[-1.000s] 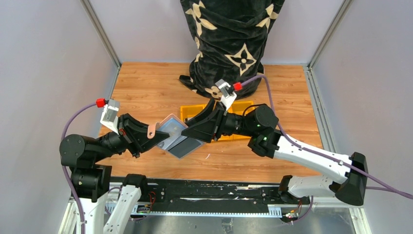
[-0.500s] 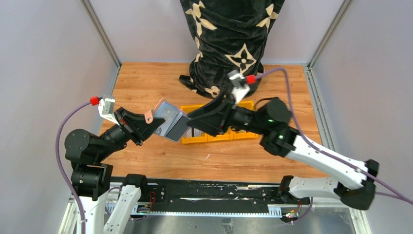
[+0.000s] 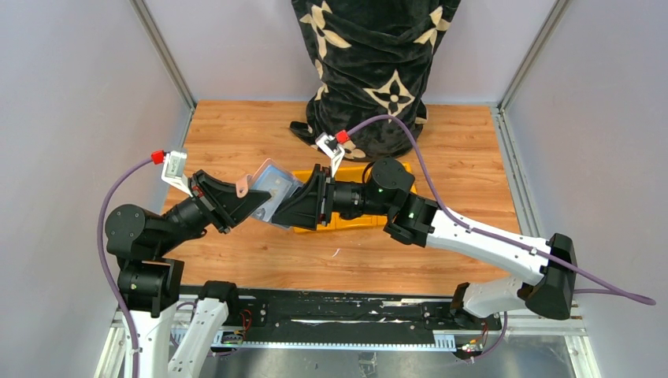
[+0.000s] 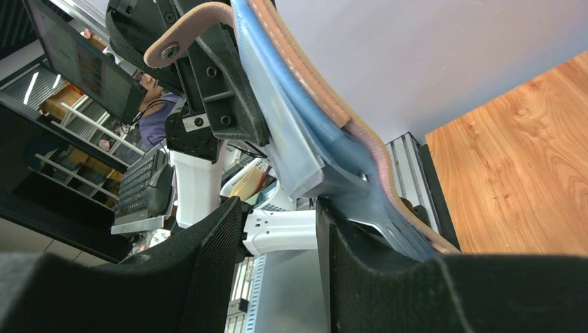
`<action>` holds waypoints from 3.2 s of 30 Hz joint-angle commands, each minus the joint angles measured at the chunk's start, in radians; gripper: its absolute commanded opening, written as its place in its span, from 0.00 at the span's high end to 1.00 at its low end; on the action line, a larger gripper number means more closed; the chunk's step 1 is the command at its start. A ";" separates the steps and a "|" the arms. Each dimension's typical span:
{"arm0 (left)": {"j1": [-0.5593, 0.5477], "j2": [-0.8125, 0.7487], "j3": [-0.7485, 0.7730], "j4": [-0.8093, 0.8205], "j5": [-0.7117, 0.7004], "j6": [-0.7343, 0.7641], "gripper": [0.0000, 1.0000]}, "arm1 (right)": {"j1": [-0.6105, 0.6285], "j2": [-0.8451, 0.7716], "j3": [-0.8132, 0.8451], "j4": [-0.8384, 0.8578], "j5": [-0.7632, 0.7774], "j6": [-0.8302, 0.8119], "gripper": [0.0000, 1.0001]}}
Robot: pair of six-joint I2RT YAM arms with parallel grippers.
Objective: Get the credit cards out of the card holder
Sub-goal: Remove the credit card from the card holder.
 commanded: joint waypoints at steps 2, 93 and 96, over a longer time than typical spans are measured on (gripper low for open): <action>0.003 -0.007 0.019 0.091 0.068 -0.096 1.00 | 0.010 0.004 0.014 0.048 0.003 0.025 0.53; 0.003 0.017 0.114 0.131 0.077 -0.197 1.00 | 0.045 -0.118 -0.317 0.617 0.011 0.148 1.00; 0.003 0.024 0.122 0.136 0.079 -0.187 1.00 | 0.027 -0.179 -0.345 0.524 0.001 0.115 1.00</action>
